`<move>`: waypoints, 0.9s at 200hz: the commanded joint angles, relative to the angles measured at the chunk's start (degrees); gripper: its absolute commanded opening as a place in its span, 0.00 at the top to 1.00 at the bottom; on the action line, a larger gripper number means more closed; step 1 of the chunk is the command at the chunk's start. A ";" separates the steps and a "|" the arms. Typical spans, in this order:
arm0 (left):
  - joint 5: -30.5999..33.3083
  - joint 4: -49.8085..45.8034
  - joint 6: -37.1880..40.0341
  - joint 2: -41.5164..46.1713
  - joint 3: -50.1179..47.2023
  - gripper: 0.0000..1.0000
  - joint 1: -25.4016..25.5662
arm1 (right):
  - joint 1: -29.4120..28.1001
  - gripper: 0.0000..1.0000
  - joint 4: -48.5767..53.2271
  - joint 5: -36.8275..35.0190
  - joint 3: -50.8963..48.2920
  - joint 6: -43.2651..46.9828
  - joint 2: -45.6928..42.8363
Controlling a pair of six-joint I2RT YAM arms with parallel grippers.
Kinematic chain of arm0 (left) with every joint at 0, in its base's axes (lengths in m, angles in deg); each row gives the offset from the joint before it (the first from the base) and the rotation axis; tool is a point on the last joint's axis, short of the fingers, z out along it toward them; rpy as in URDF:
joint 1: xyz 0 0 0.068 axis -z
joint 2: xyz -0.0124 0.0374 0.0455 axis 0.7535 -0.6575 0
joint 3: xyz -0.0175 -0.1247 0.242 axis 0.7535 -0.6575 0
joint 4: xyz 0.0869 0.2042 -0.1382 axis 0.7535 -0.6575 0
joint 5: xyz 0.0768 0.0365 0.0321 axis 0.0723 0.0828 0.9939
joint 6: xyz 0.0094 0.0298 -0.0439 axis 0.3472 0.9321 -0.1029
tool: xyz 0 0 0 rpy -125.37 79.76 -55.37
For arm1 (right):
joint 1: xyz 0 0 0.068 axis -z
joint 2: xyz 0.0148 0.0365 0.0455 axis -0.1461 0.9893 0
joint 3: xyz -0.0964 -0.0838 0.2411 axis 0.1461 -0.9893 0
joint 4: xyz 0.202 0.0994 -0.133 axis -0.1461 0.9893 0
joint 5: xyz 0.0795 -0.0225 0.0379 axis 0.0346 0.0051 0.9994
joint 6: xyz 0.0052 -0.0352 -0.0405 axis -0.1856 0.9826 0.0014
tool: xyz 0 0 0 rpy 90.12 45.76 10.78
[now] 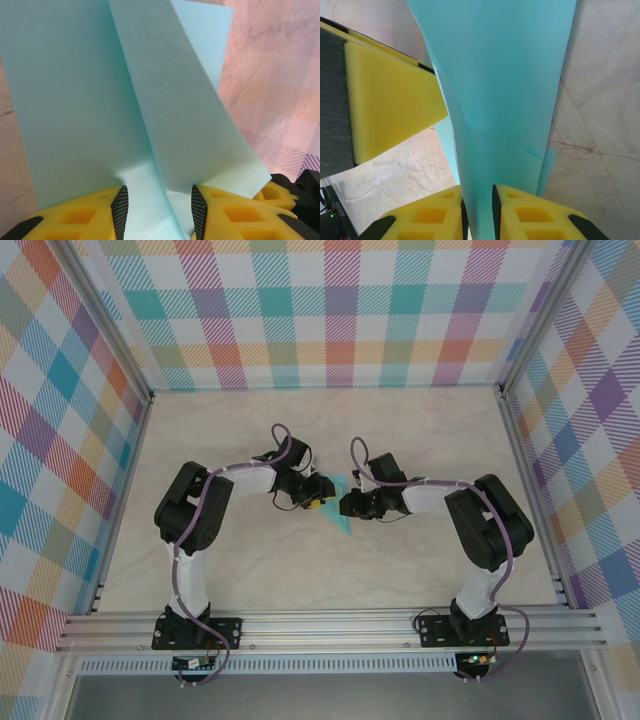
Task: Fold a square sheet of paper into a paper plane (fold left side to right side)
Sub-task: Fourth fold the wing at the center of the table.
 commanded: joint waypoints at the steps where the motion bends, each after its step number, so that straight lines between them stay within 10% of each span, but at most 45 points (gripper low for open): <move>1: 0.74 -2.16 1.19 -1.20 0.58 0.59 1.16 | 0.88 0.79 -1.43 2.51 0.01 -0.77 0.61; 180: 0.76 -2.57 1.32 -0.96 0.88 0.59 1.16 | 3.91 0.82 -3.52 8.06 -2.24 -4.75 5.20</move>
